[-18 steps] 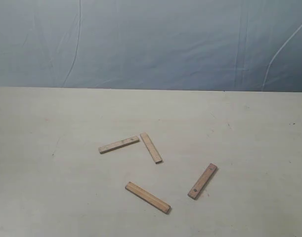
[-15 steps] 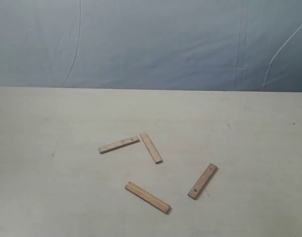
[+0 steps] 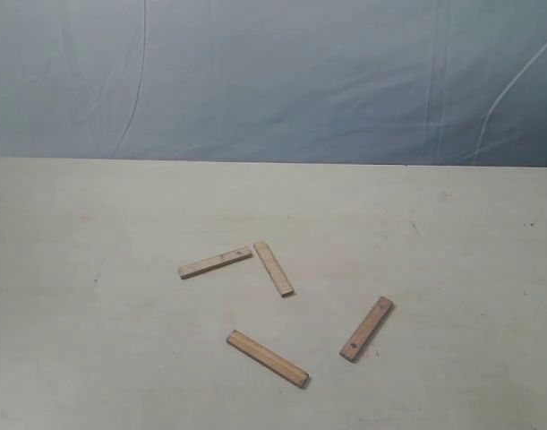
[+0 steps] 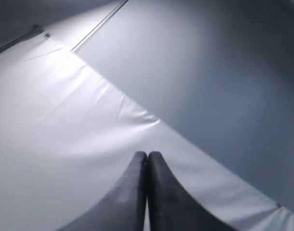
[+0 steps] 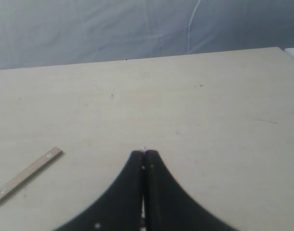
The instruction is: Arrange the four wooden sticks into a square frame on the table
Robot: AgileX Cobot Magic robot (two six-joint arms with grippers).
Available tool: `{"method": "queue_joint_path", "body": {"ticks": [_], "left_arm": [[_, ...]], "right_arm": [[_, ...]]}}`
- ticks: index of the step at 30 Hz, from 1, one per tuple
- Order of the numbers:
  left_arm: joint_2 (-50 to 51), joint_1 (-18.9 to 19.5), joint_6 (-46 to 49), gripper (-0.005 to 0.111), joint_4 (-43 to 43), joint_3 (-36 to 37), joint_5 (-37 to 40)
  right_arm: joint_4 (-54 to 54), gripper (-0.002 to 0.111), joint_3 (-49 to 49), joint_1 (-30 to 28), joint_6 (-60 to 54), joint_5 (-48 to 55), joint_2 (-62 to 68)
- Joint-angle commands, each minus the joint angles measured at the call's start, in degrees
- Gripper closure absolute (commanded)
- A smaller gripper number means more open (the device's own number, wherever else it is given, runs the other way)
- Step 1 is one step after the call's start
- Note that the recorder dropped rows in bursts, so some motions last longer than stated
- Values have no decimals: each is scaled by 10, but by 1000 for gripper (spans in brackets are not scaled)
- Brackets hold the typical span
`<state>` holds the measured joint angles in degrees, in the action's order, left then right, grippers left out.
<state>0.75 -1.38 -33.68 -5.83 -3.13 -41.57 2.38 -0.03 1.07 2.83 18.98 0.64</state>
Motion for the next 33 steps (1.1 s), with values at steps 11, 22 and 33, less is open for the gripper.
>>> {"method": "queue_joint_path", "body": {"ticks": [11, 22, 33], "left_arm": [[290, 1, -214, 107, 410, -327, 225], [530, -124, -149, 107, 626, -467, 714], [753, -218, 84, 73, 42, -550, 924]], "right_arm": [[0, 109, 0, 2, -1, -3, -4], [0, 109, 0, 2, -1, -2, -4], [0, 109, 0, 2, -1, -2, -4]]}}
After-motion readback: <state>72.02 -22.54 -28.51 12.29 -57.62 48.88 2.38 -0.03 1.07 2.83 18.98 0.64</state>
